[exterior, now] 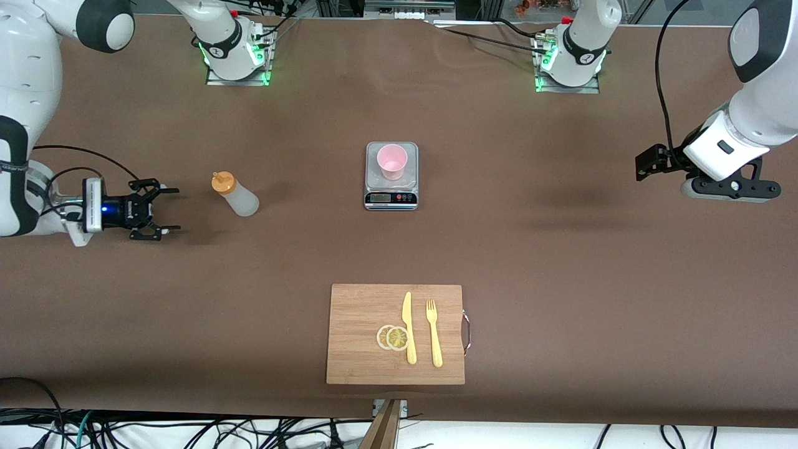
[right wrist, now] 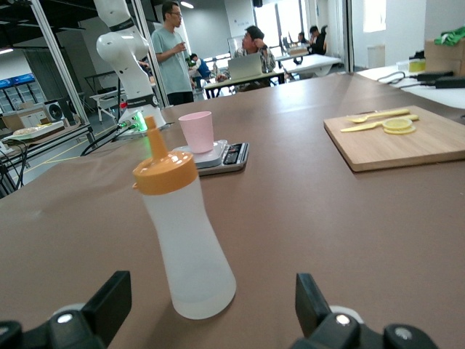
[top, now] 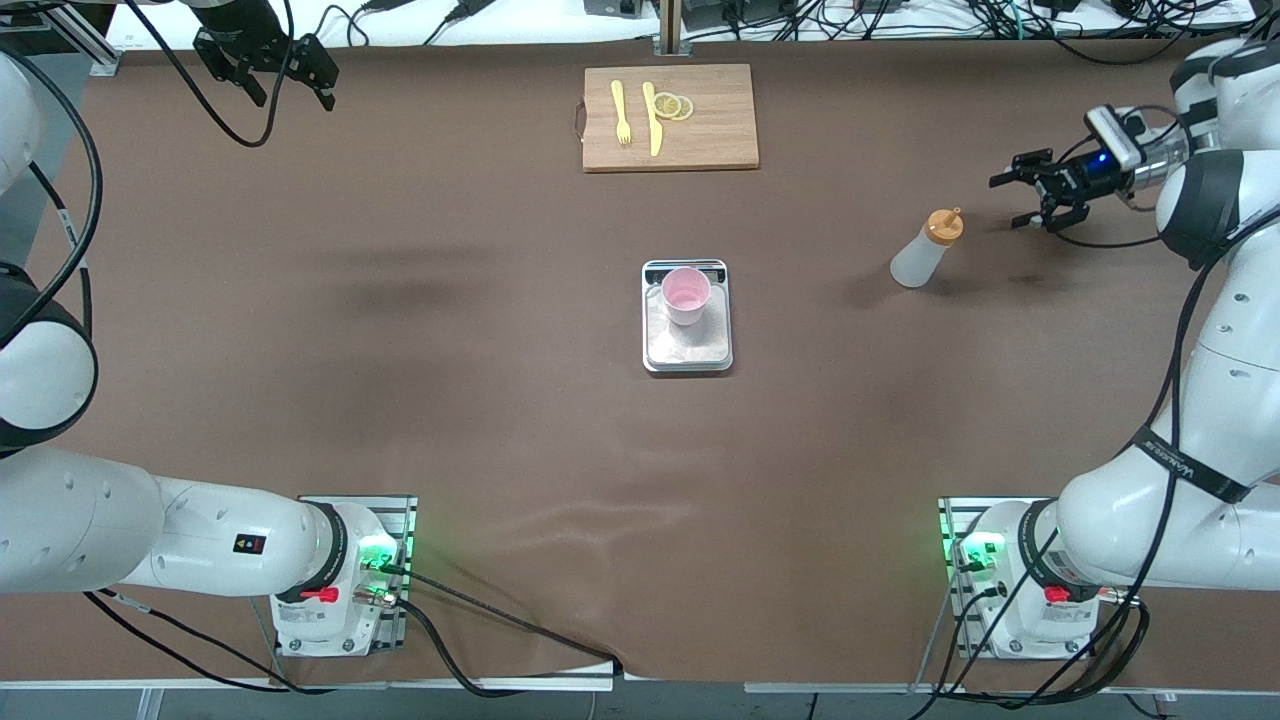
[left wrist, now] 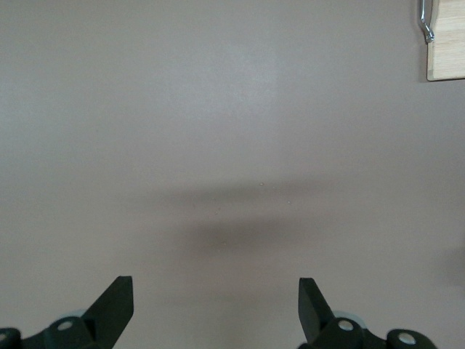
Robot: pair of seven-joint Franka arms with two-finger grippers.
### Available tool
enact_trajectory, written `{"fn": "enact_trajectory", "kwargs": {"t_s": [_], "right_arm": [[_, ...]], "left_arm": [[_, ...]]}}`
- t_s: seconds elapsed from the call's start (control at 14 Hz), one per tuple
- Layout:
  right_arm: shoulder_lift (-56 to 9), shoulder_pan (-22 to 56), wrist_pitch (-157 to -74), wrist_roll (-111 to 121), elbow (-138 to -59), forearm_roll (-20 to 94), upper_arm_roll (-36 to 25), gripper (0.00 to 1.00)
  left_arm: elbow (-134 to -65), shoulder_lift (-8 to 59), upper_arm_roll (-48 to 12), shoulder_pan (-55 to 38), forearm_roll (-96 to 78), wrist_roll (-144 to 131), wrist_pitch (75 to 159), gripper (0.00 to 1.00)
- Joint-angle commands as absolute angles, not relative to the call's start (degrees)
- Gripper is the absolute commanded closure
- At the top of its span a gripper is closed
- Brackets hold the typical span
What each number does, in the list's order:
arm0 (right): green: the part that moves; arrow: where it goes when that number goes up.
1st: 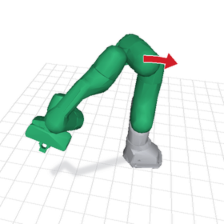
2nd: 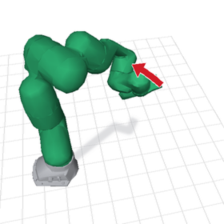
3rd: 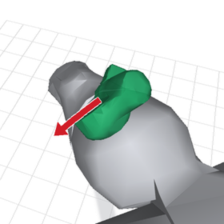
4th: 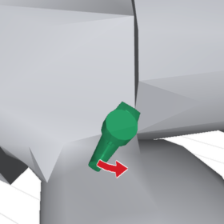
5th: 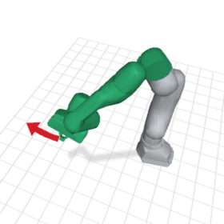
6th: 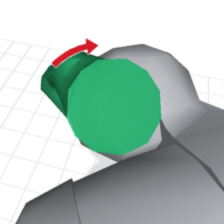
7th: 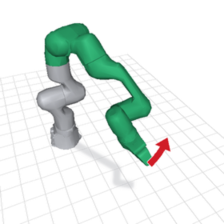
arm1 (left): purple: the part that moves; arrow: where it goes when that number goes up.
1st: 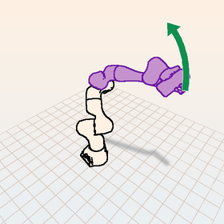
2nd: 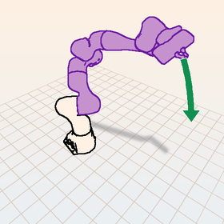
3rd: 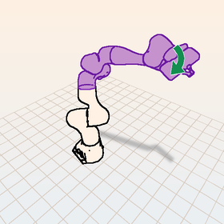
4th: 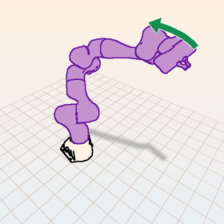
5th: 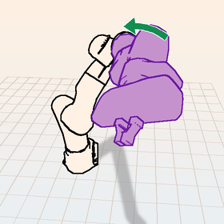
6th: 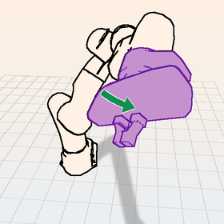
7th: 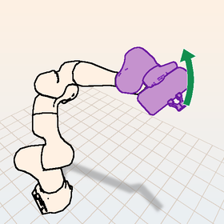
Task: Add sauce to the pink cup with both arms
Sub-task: 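Open the right gripper and pull it back from the bottle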
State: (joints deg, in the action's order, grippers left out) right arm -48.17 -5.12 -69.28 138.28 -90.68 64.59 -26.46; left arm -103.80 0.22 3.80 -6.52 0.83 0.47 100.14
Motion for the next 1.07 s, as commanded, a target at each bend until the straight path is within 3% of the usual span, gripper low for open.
{"fn": "enact_trajectory", "kwargs": {"t_s": [0.0,0.36,1.0], "right_arm": [[-47.99,-5.19,-68.82,127.66,-83.87,62.06,-26.28,0.00],[-47.90,-3.61,-69.96,106.31,-72.35,58.98,-26.45,0.00],[-47.20,5.79,-75.50,75.18,-62.59,52.22,-26.63,0.00]], "left_arm": [[-103.53,-0.18,3.52,-5.98,-0.44,0.97,99.05,0.00],[-103.62,-0.26,3.43,-5.98,0.44,0.79,99.05,0.00],[-103.62,-0.09,3.43,-5.98,-0.09,2.46,98.09,0.00]]}}
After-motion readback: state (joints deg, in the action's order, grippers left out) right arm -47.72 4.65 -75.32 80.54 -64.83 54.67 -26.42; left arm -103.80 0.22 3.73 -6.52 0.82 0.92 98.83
